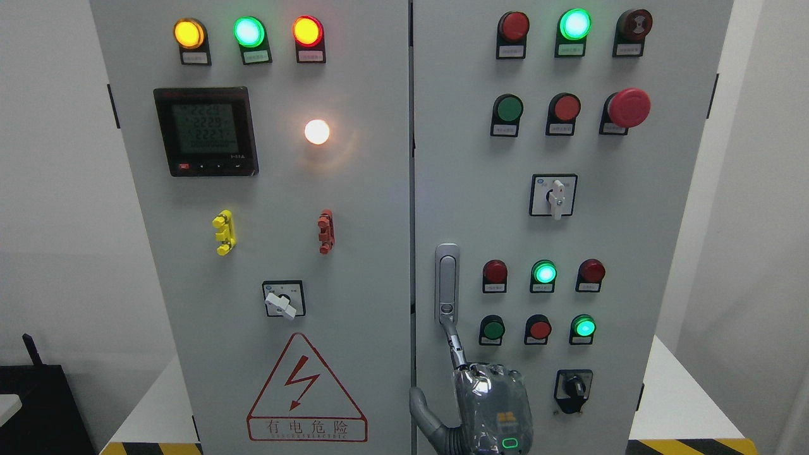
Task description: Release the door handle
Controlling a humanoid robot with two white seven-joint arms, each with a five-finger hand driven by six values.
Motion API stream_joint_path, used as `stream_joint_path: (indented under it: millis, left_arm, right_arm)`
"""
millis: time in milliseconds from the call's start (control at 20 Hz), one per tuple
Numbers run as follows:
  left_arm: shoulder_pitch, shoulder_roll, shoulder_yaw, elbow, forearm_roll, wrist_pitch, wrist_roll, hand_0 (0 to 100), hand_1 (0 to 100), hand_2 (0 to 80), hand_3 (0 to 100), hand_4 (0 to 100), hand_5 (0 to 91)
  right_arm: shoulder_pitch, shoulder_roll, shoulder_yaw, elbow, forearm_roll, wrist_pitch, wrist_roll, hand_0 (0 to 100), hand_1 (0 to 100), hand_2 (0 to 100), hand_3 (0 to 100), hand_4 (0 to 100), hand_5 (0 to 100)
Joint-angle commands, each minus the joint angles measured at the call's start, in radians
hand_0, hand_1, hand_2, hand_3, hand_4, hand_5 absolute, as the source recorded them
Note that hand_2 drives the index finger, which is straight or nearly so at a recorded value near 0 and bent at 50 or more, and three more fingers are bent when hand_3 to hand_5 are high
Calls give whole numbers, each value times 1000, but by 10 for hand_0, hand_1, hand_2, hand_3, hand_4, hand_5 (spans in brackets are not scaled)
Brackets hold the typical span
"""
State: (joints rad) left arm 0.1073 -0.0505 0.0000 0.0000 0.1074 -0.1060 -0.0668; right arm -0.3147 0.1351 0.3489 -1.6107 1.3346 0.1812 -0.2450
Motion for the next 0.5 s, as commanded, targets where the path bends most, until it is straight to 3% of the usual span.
stream_joint_path:
  millis: [0,450]
  left_arm:
    - [0,0,-14,20,0,0,-1,120,389,0,0,0,0]
    - [0,0,-14,20,0,0,-1,120,389,0,0,0,0]
  right_arm:
    - [0,0,-2,5,0,0,3,339,301,0,1000,1000,1000]
    - [2,0,-2,6,0,1,21,339,299,0,1000,1000,1000]
